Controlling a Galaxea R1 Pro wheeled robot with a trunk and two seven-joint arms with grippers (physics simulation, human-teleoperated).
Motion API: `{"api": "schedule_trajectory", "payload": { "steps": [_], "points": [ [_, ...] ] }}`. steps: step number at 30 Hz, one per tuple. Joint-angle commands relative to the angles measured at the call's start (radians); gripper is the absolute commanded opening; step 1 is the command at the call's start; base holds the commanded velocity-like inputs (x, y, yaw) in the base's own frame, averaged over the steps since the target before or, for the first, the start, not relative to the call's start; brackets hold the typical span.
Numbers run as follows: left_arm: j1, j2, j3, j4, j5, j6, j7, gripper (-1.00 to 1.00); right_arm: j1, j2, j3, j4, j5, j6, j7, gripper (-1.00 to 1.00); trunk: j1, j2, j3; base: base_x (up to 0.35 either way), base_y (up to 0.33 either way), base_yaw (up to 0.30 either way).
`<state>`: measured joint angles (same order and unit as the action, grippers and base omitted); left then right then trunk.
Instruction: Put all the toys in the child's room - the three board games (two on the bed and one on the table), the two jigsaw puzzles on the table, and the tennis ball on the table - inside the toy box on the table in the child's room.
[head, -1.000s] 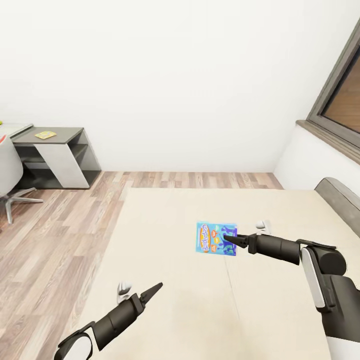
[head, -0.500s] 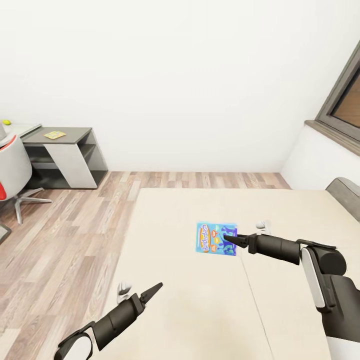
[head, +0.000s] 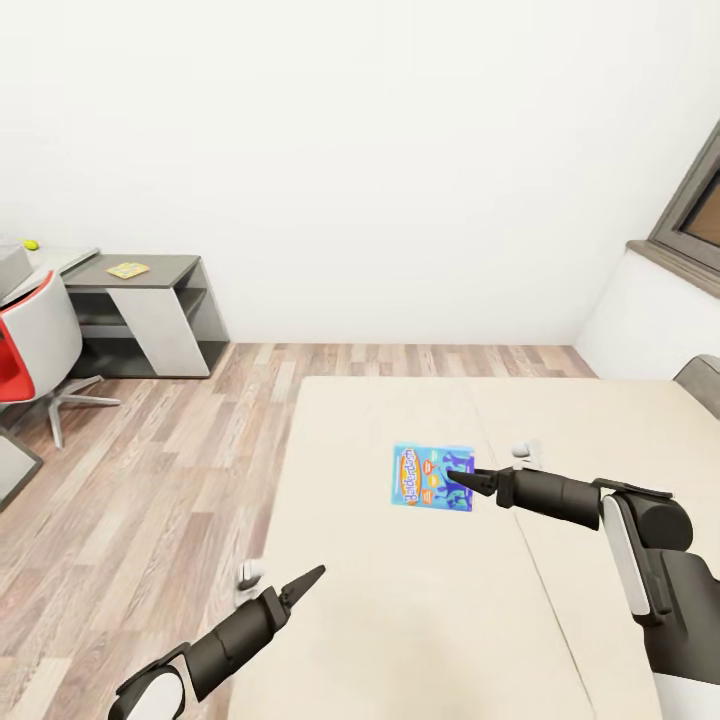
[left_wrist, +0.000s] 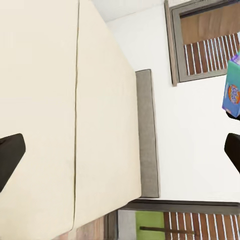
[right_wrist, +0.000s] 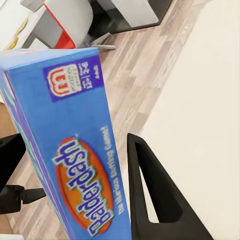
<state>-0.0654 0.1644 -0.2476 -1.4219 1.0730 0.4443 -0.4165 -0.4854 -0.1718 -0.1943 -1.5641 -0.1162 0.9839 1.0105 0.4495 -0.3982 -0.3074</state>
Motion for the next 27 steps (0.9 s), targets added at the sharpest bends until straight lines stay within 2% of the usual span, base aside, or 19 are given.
{"api": "schedule_trajectory", "payload": {
  "steps": [1,27],
  "points": [
    [-0.001,0.001,-0.001,0.0,0.01,0.006,0.001,1.0,-0.001,0.0,-0.001,-0.001,-0.008,0.009,0.0,-1.0,0.001,-0.002,-0.002,0.0,0.296,0.0],
    [-0.001,0.0,-0.001,0.0,0.01,0.005,0.001,1.0,-0.001,0.0,0.0,-0.005,-0.008,0.009,0.002,-1.0,0.001,-0.002,-0.002,0.0,0.296,0.0]
  ]
}}
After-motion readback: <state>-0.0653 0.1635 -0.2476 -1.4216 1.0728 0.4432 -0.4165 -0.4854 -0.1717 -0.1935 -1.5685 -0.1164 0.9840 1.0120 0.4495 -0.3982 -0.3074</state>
